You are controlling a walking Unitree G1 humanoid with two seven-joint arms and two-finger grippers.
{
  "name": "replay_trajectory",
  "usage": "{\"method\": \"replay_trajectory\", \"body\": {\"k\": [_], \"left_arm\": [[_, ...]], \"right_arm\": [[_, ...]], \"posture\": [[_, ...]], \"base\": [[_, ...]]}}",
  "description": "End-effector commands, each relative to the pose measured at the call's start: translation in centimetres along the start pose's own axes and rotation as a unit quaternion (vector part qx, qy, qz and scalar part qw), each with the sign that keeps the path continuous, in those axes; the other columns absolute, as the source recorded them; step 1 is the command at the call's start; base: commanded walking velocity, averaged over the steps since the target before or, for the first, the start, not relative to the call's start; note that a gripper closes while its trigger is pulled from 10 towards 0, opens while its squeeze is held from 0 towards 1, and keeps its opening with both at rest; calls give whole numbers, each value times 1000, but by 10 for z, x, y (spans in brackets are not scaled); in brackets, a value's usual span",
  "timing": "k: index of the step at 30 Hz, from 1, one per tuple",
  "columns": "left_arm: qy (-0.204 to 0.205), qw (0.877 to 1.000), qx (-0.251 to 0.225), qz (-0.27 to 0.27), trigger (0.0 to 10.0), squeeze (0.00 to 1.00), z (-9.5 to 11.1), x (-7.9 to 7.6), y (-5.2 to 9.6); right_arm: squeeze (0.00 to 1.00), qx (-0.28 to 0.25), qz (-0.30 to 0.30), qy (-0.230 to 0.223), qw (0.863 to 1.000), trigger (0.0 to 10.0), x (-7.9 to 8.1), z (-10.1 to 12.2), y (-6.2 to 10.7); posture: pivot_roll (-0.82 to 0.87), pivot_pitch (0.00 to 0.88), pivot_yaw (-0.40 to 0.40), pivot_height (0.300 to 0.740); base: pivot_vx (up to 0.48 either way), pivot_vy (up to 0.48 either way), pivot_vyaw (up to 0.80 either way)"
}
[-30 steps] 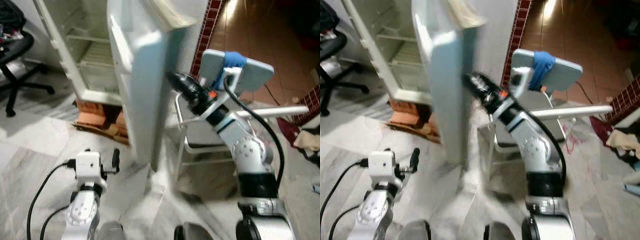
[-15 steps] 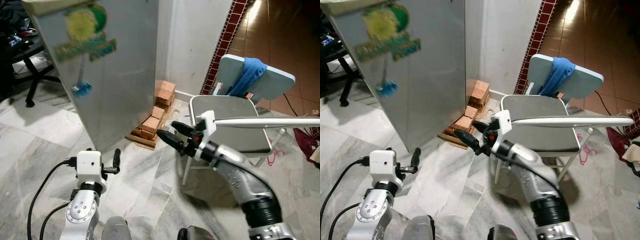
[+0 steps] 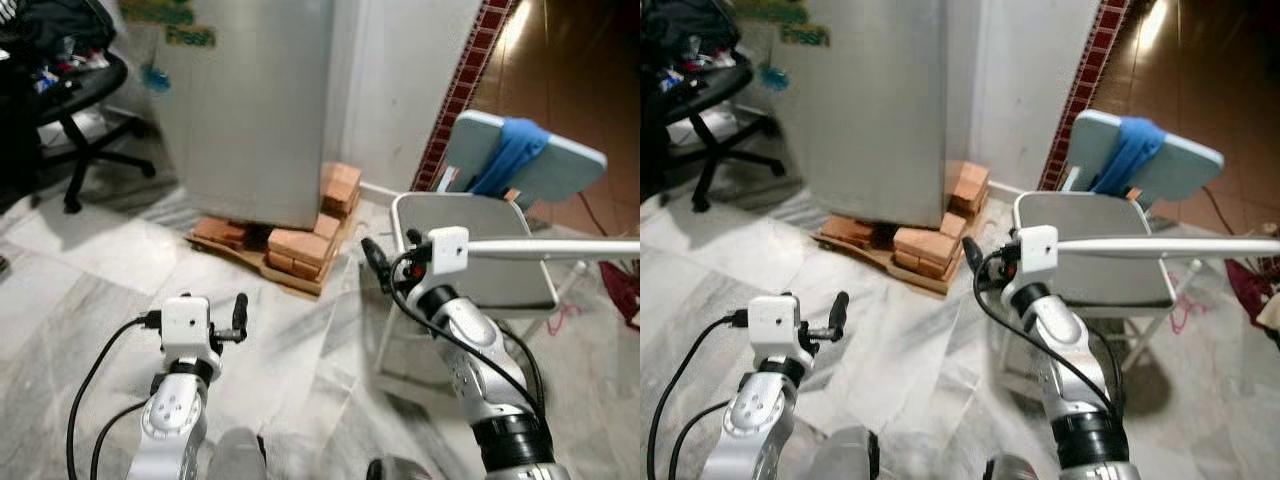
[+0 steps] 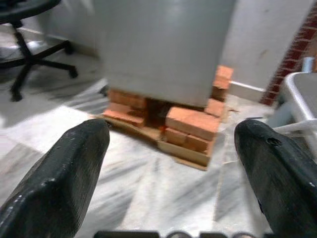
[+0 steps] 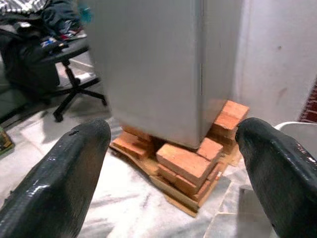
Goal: Restocking fridge
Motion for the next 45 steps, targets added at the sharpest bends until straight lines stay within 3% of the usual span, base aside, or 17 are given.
{"method": "replay_trajectory", "body": {"k": [1,10,30,37,45], "left_arm": [[-2,1000,-4,2,10000,0,1,2,-2],[3,1000,-8,-14,10000,0,3,-2,-6],[9,999,-39,-19,10000,0,16,-5,-14],[-1,998,-56,-14,10000,0,28,-1,-20],[-12,997,-72,5,10000,0,38,8,-19]], "right_arm": [[0,-7,-1,13,1000,10000,1,3,-2],[0,-10,-12,3,1000,10000,1,3,-6],[0,-22,-12,2,1000,10000,3,5,-9],[0,-35,-9,-8,999,10000,5,13,-14],[0,-32,-53,42,997,10000,-13,14,-10]], "posture": [[133,89,-25,740],[134,88,-19,740],[128,53,-23,740],[144,105,-17,740],[150,116,-9,740]], "base": [[0,461,0],[0,446,0],[0,478,-776],[0,480,-457],[0,480,0]]}}
Point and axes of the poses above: a point about 5 cm out from each wrist's last joint towards the gripper, its own y axis pointing back from the gripper into the wrist, its own z axis along the axis of the wrist's last joint, x = y × z, the point moved 3 cm from there along -y, pointing out of the wrist towards the gripper, and after that the axes turned 6 degrees about y, right-handed, at the moved point
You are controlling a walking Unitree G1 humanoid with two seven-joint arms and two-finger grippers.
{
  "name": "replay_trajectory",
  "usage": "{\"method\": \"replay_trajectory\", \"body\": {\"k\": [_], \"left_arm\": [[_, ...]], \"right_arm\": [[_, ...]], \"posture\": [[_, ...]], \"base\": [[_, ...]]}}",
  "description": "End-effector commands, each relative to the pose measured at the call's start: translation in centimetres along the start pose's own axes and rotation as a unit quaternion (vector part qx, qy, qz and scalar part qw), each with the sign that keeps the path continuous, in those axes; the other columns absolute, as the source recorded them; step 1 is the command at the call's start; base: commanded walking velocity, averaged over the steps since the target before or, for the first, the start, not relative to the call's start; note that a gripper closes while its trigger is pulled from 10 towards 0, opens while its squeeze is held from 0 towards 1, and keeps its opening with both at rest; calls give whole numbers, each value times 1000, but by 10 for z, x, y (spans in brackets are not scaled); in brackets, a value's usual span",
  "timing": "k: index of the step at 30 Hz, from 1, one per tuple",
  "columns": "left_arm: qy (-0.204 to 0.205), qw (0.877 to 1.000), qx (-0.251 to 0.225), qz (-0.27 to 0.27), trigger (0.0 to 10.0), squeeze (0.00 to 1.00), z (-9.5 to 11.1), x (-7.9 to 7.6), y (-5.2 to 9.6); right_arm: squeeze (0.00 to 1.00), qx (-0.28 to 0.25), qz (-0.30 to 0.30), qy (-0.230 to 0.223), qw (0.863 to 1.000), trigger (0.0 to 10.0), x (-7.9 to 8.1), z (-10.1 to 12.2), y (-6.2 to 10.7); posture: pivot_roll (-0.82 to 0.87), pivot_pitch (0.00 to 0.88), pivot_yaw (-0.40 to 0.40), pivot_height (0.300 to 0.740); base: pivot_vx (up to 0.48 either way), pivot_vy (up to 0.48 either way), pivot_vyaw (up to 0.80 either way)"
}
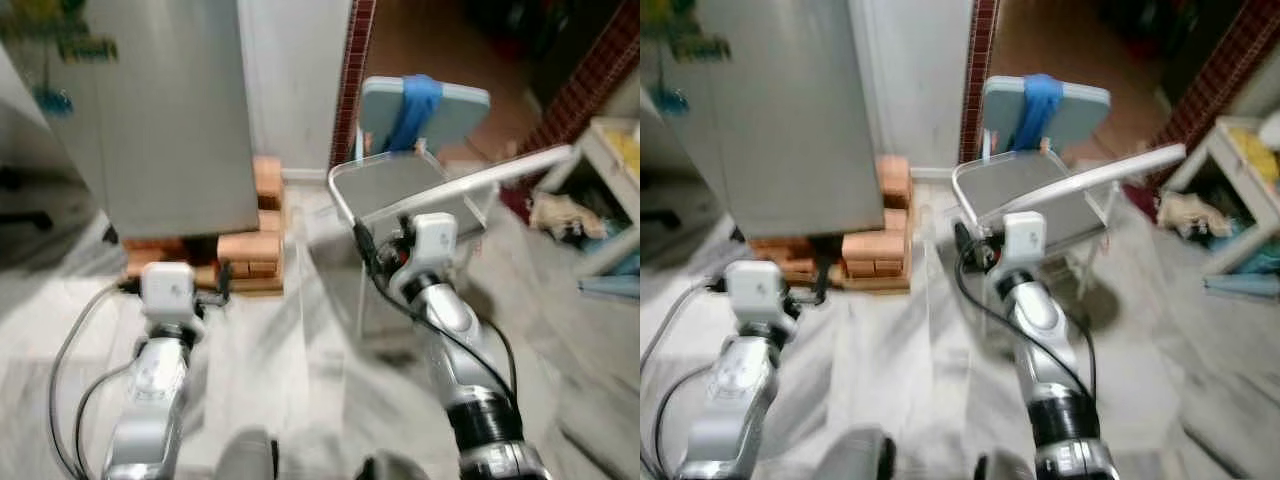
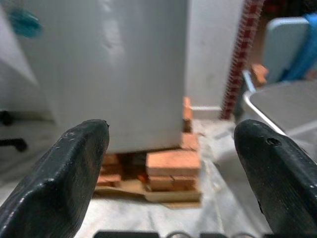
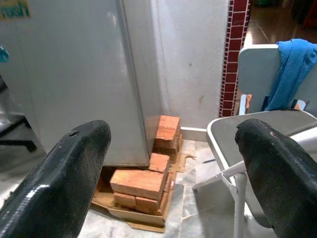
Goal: Restocking fridge
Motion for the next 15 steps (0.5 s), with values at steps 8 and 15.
{"method": "replay_trajectory", "body": {"k": [8,15], "left_arm": [[8,1000,27,-13,10000,0,-18,-10,9],[16,999,32,-12,10000,0,-21,-10,3]], "right_arm": [[0,11,-37,9,999,10000,-14,-7,10],[0,-1,-49,32,998,10000,-16,-6,10]], "posture": [[127,104,-6,740],[118,80,-11,740]], "base": [[0,480,0],[0,480,0]]}}
Point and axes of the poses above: a point about 5 cm out from each wrist's last joint towards the gripper, its own y axis pointing back from the gripper into the wrist, its own z axis along the axis of the wrist's last joint, x = y × z, the point moved 3 cm from there along -y, pointing out of the wrist towards the gripper, and after that the axes turned 6 degrees about y, right-handed, at the moved point
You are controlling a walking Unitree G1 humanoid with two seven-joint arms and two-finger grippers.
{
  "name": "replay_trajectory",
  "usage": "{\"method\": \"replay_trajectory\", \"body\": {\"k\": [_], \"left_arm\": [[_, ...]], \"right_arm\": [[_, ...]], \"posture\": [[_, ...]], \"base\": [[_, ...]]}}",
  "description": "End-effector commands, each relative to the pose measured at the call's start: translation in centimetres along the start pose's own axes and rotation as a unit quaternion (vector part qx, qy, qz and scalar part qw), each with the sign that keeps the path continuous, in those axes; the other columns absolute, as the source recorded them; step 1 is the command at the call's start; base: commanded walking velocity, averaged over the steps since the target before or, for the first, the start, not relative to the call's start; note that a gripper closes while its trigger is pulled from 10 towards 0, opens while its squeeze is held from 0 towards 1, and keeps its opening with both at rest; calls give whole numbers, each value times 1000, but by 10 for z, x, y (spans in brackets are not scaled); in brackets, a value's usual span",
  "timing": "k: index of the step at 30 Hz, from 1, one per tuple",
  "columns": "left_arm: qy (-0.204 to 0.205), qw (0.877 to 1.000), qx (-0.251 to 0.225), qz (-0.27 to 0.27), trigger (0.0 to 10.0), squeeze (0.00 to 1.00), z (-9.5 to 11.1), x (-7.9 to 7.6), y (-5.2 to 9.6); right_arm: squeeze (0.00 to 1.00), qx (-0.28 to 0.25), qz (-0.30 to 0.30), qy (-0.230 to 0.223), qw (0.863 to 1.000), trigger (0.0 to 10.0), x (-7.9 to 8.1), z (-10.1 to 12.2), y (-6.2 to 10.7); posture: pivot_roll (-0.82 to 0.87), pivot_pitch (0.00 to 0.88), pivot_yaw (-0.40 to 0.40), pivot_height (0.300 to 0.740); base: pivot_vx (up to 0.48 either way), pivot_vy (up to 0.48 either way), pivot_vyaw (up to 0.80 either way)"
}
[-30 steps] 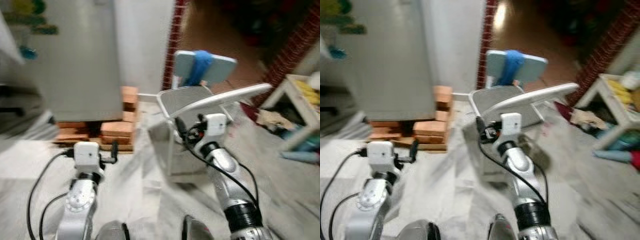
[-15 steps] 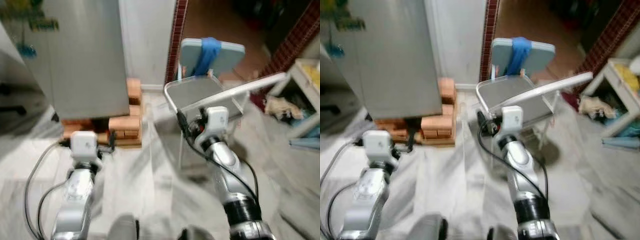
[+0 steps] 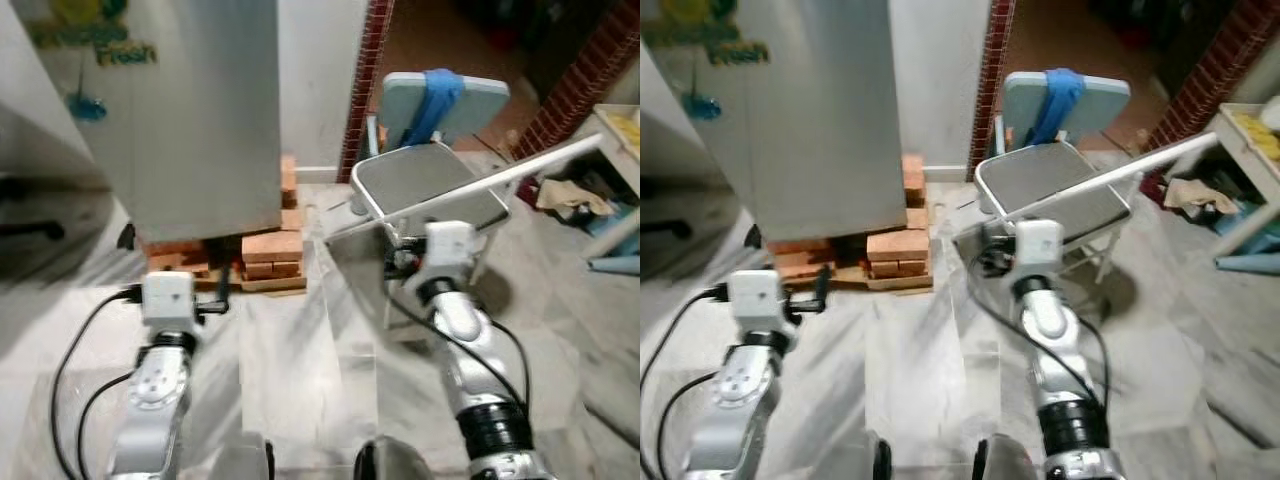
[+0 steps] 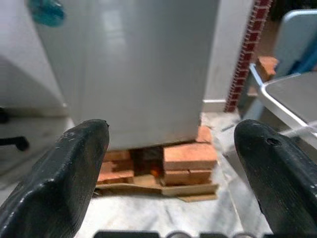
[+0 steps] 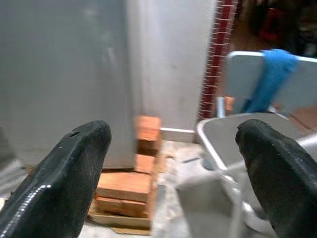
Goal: Restocking fridge
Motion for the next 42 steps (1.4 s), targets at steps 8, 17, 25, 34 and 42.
{"method": "replay_trajectory", "body": {"k": [8,17,25,34,42], "left_arm": [[9,1000,14,-8,10000,0,-11,-3,0],[9,1000,10,0,10000,0,-13,3,4],[-10,1000,6,-8,10000,0,-13,5,6],[-41,999,-3,-21,10000,0,-5,5,-9],[-45,999,-2,-4,10000,0,-7,18,1]], "right_arm": [[0,-12,-42,23,999,10000,-18,0,6],[0,-1,-38,37,999,10000,-26,-10,16],[0,5,-37,51,998,10000,-27,-18,37],[0,17,-13,75,997,10000,-39,-21,37],[0,7,8,96,995,10000,-31,-13,29]], "posture": [[110,66,-9,740],[110,69,-9,740],[108,4,22,740],[127,0,13,740],[134,18,19,740]], "base": [[0,480,-350],[0,480,-711],[0,480,0],[0,0,0],[0,0,0]]}}
Point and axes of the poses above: a point about 5 cm out from each wrist's last joint towards the gripper, its own y axis pointing back from the gripper into the wrist, its own z axis along the axis of the wrist's last joint, x = y × z, the point moved 3 cm from there along -y, pointing out of the wrist towards the gripper, and after that the axes turned 6 degrees about y, right-handed, at the moved point
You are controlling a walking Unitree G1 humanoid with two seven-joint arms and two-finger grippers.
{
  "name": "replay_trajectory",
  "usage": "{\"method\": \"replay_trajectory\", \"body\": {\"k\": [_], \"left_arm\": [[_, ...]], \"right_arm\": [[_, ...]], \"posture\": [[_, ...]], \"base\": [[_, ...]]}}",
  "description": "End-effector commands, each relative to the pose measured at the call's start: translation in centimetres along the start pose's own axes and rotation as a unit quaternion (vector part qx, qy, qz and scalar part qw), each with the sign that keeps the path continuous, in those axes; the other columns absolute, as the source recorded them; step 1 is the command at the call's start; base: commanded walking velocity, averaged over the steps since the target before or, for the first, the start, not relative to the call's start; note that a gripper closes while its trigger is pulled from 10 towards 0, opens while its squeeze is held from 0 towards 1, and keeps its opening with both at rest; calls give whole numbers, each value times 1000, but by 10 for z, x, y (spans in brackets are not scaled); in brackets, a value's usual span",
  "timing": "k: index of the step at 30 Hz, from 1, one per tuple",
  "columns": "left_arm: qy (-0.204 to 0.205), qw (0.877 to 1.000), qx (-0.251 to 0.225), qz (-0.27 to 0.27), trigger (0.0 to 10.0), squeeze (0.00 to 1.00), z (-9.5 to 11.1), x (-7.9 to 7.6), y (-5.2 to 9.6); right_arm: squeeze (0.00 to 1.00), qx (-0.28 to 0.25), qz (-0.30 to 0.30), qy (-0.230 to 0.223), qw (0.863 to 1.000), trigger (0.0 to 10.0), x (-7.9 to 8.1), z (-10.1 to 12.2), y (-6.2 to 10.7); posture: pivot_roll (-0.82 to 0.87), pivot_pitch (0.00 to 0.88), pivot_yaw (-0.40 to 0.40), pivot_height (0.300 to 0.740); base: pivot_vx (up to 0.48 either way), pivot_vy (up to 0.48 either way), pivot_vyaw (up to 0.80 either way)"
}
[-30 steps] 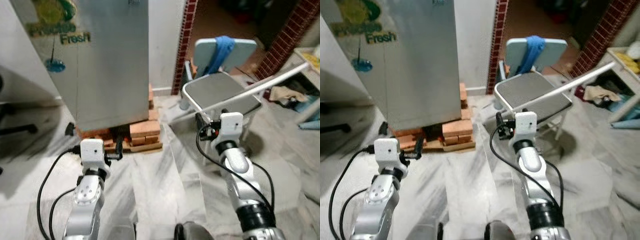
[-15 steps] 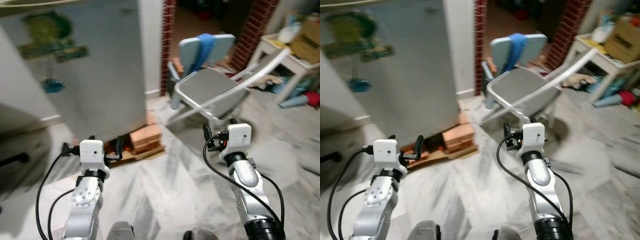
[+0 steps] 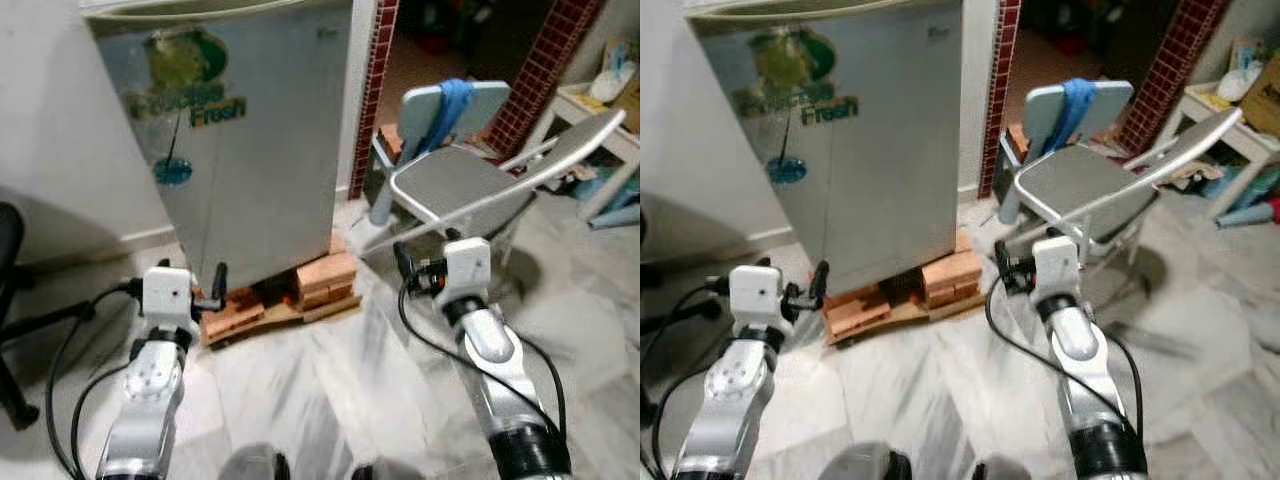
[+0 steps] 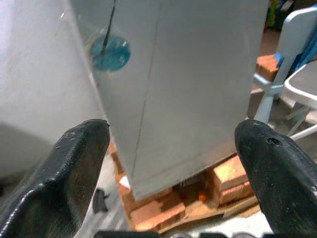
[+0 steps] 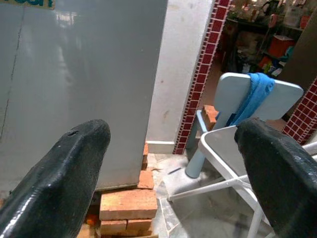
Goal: Restocking fridge
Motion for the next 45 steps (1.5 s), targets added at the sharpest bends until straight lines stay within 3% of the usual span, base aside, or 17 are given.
{"method": "replay_trajectory", "body": {"k": [1,6,10,22,29,34,40,45], "left_arm": [[-2,1000,-10,1,10000,0,4,2,2],[-1,1000,-7,1,10000,0,2,1,4],[5,1000,-2,-4,10000,0,-1,-5,1],[-3,999,-4,-32,10000,0,4,-10,-15],[-1,1000,-6,-29,10000,0,3,-10,-9],[5,1000,-11,-1,10000,0,3,-4,-3],[9,1000,-15,22,10000,0,3,1,6],[4,1000,-13,27,10000,0,3,8,17]], "right_arm": [[0,-6,10,15,1000,10000,1,4,2],[0,-6,-13,15,1000,10000,-5,3,4],[0,16,-83,-9,996,10000,-10,-8,8],[0,16,-117,-18,993,10000,-14,-9,11],[0,1,-102,-1,995,10000,-9,-2,8],[0,3,-80,1,997,10000,-6,-1,7],[0,-4,-83,3,997,10000,-13,7,-2],[0,13,-106,6,994,10000,-22,0,16]], "posture": [[133,18,21,740],[124,0,25,740],[107,0,57,740],[72,0,97,740],[93,0,77,740],[121,11,8,740],[133,18,-20,740],[132,32,-16,740]], "base": [[0,0,0],[0,0,0],[0,0,0],[0,0,0],[0,0,0],[0,0,0],[0,0,0],[0,0,0]]}}
Point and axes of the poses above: a point about 5 cm out from each wrist's last joint towards the gripper, its own y axis pointing back from the gripper into the wrist, its own z axis along the axis of the wrist's last joint, x = y × z, the point moved 3 cm from there along -y, pointing out of the wrist towards the gripper, and after that the axes turned 6 degrees about y, right-handed, at the moved point
